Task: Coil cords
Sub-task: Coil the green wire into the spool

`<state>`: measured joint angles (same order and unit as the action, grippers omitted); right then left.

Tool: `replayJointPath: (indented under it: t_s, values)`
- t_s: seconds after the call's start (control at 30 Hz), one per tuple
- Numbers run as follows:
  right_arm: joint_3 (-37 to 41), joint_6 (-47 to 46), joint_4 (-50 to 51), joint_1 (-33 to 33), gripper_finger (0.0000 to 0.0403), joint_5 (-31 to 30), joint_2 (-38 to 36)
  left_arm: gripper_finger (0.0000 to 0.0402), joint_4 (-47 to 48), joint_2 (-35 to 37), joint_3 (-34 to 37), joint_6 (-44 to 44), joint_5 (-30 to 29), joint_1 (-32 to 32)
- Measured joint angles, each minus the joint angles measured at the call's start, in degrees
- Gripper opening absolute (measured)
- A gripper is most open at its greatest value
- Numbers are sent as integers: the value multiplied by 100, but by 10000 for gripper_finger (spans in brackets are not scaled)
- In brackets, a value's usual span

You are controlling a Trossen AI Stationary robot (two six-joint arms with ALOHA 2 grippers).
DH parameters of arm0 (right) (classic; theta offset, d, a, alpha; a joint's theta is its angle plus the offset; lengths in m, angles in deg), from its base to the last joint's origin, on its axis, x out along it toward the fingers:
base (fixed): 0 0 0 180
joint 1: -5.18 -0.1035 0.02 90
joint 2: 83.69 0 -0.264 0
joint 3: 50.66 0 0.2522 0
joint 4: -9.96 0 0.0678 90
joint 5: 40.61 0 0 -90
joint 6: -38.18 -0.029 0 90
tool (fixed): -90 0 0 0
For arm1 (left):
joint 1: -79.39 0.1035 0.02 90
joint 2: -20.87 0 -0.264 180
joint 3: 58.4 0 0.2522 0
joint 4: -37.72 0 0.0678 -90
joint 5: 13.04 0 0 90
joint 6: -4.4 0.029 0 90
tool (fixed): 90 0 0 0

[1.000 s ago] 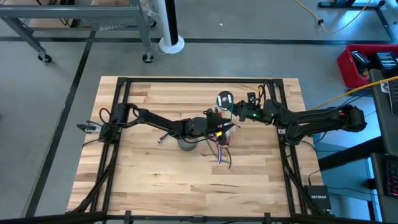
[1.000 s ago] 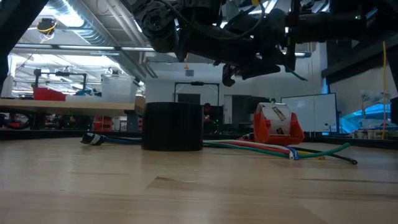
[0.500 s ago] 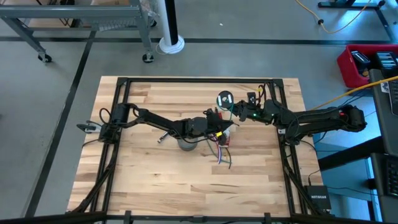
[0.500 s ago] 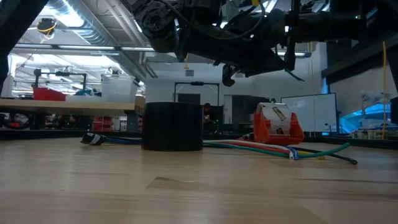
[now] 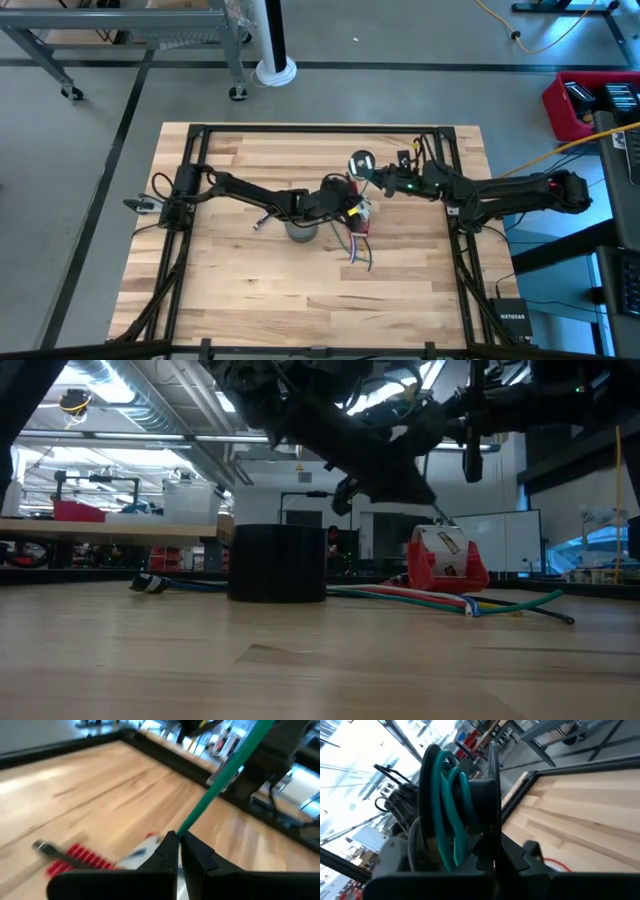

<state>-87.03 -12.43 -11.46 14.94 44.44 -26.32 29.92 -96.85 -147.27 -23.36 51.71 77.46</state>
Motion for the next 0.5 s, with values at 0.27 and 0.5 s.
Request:
replayJointPath:
  t_s: [0.27,0.5]
  values:
    - [-2,51,1141,0,3,471,-531,0,2111,760,0,-229,-53,-32]
    - [-4,118,2371,0,3,627,-836,0,3154,1258,0,-222,-196,169]
